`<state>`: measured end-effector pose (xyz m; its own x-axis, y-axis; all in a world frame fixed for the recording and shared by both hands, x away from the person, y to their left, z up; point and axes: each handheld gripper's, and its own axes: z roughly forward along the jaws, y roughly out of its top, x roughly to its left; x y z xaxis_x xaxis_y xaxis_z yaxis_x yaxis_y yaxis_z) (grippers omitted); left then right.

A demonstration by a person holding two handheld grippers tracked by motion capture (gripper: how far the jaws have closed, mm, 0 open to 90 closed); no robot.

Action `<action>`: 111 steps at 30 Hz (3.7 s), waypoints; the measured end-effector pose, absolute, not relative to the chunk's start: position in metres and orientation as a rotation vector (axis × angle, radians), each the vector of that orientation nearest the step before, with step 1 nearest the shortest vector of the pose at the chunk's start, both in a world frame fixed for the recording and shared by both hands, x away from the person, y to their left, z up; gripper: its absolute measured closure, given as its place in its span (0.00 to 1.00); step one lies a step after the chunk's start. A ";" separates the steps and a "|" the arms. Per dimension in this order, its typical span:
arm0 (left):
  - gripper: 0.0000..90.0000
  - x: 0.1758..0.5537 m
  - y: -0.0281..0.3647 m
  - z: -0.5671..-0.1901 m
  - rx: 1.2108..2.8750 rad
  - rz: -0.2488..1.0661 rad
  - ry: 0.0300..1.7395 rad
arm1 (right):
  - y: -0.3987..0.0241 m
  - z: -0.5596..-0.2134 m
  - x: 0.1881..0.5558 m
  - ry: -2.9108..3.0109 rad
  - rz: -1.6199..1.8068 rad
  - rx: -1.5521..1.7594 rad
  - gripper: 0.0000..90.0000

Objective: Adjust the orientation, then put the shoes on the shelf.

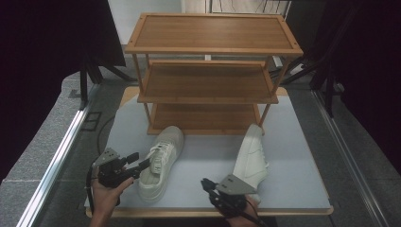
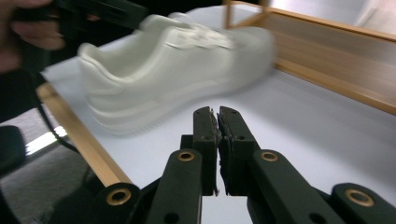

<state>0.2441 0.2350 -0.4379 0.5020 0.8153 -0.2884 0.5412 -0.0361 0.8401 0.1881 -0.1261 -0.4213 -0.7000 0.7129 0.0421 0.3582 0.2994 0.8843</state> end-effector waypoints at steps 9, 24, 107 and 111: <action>0.47 0.243 0.233 -0.439 1.712 0.327 1.163 | -0.225 -0.420 0.169 1.960 1.356 1.164 0.94; 0.47 0.245 0.230 -0.439 1.719 0.326 1.157 | -0.279 -0.443 0.193 2.007 1.185 1.327 0.94; 0.47 0.247 0.229 -0.442 1.726 0.304 1.155 | -0.177 -0.440 0.178 2.180 1.221 1.078 0.99; 0.47 0.248 0.228 -0.443 1.731 0.303 1.153 | -0.193 -0.440 0.174 2.158 1.206 1.108 0.99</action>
<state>0.2478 0.2277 -0.4429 0.5154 0.8048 -0.2944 0.5562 -0.0529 0.8294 0.1743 -0.1934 -0.4399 -0.5889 0.8081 0.0135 0.4348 0.3027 0.8481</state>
